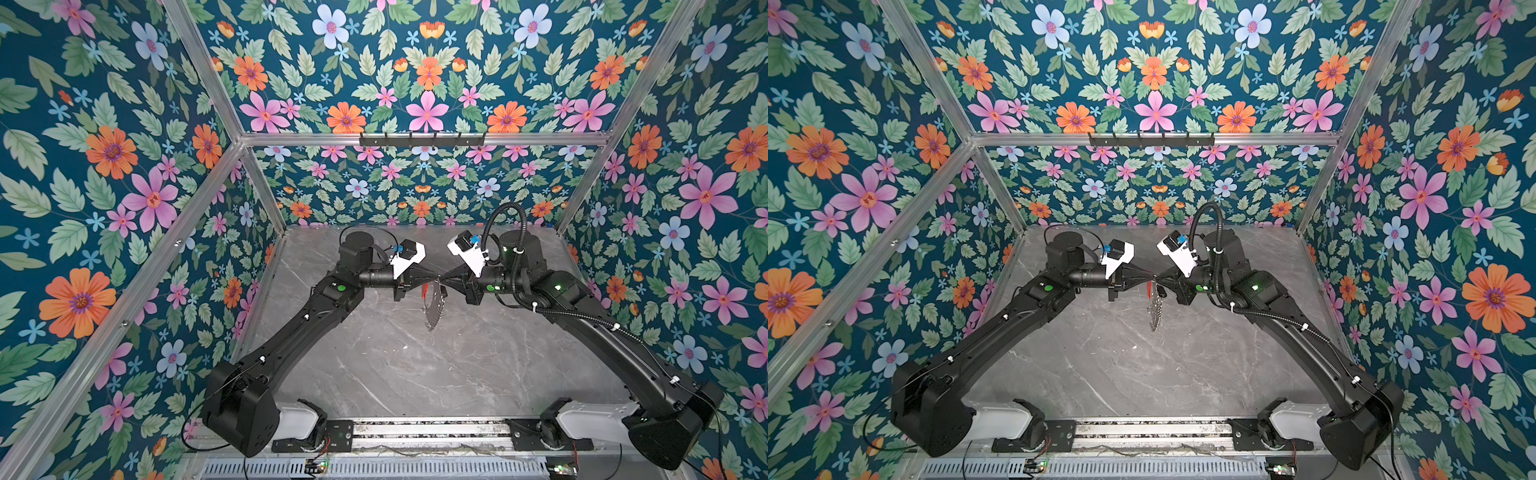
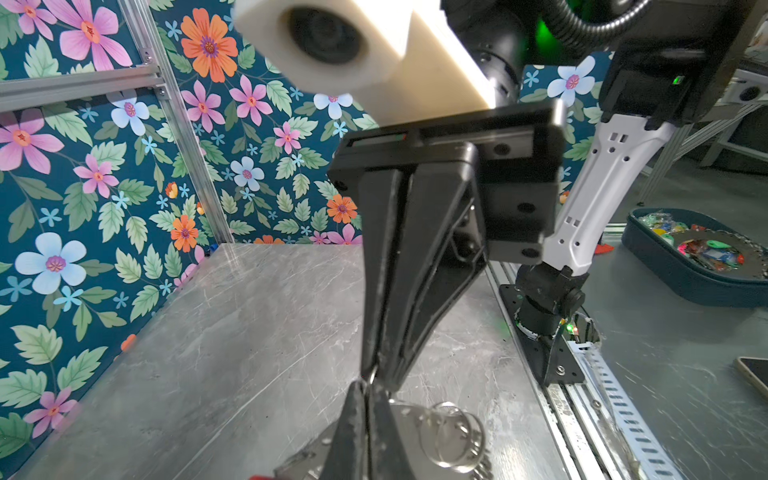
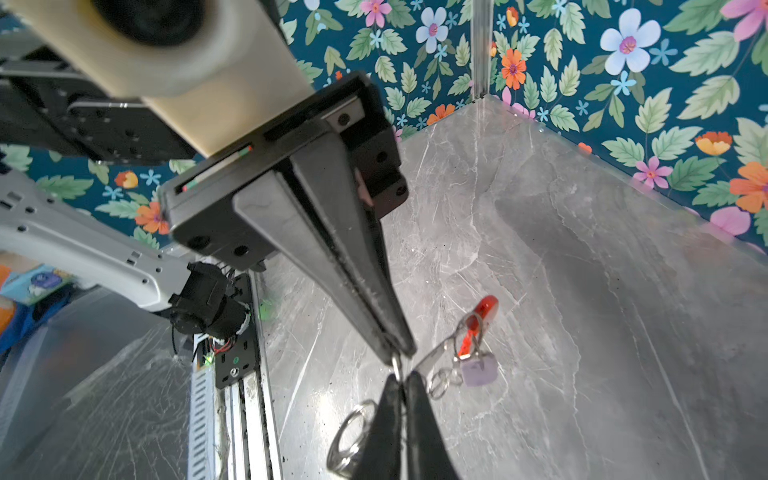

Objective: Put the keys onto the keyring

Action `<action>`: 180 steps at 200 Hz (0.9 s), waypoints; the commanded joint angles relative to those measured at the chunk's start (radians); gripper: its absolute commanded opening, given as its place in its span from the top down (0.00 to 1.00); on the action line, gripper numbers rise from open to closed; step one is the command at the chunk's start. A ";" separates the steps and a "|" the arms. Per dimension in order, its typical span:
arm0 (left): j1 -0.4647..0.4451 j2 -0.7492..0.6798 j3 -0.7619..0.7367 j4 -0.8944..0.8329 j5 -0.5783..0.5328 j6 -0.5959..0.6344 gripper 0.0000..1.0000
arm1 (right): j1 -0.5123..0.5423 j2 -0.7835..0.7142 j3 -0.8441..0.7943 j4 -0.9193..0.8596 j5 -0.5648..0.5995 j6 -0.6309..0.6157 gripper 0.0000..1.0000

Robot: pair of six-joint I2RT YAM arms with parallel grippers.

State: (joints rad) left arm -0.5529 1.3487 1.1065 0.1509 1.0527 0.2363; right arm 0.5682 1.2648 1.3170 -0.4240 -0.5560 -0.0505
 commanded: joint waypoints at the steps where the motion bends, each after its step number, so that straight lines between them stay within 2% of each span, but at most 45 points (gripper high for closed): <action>1: 0.012 -0.018 -0.048 0.173 0.034 -0.086 1.00 | -0.031 -0.012 -0.029 0.175 -0.054 0.131 0.60; 19: 0.022 -0.023 -0.074 0.271 0.058 -0.157 1.00 | -0.079 -0.021 -0.064 0.254 -0.158 0.211 0.53; 52: 0.024 -0.023 -0.139 0.532 0.080 -0.320 1.00 | -0.143 -0.037 -0.129 0.401 -0.306 0.339 0.54; 85: 0.025 0.028 -0.209 0.937 0.075 -0.592 1.00 | -0.166 -0.034 -0.180 0.532 -0.400 0.437 0.61; 112: 0.025 0.063 -0.226 1.143 0.053 -0.731 1.00 | -0.166 -0.048 -0.224 0.628 -0.429 0.481 0.66; 150: 0.027 0.073 -0.215 1.211 0.041 -0.784 1.00 | -0.166 -0.048 -0.239 0.653 -0.456 0.497 0.77; 180: 0.028 0.073 -0.208 1.211 0.031 -0.784 1.00 | -0.166 -0.044 -0.248 0.701 -0.484 0.533 0.75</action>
State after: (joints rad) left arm -0.5266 1.4223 0.8875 1.2816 1.1027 -0.5163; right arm 0.4011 1.2194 1.0725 0.1852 -0.9951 0.4389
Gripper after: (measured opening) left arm 0.050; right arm 0.223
